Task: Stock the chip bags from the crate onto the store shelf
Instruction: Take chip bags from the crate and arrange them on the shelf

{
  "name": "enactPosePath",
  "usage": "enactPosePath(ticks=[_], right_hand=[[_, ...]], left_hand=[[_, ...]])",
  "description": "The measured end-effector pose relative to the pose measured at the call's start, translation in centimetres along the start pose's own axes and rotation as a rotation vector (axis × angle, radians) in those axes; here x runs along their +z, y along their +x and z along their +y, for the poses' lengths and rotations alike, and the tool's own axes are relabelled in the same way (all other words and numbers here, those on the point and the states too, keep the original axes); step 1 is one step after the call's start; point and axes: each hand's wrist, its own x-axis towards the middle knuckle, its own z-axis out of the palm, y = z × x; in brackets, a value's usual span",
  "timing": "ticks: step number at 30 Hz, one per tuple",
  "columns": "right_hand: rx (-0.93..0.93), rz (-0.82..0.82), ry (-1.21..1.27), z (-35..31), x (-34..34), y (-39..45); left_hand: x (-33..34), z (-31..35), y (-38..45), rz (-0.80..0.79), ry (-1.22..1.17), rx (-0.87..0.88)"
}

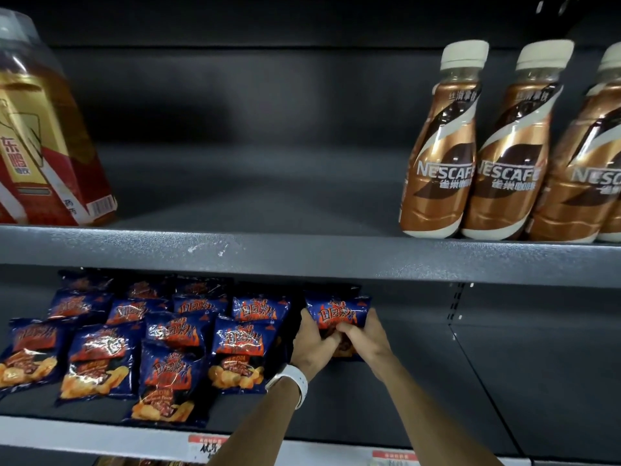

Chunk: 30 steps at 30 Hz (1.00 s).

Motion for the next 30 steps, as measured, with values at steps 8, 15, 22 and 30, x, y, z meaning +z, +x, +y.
enactPosePath(ticks=[8,15,22,30], right_hand=[[0.009,0.010,-0.013,0.7,0.0,0.0],[0.029,0.011,-0.050,-0.1,-0.1,-1.1],[0.047,0.044,-0.293,-0.8,0.3,-2.6],[0.115,0.128,-0.370,0.1,0.7,-4.4]], left_hand=[[0.8,-0.9,0.4,0.016,0.034,-0.021],[0.7,0.5,-0.7,0.070,0.197,-0.074],[0.1,0.8,-2.6,0.168,0.438,-0.074],[0.6,0.2,-4.6,0.214,0.435,-0.041]])
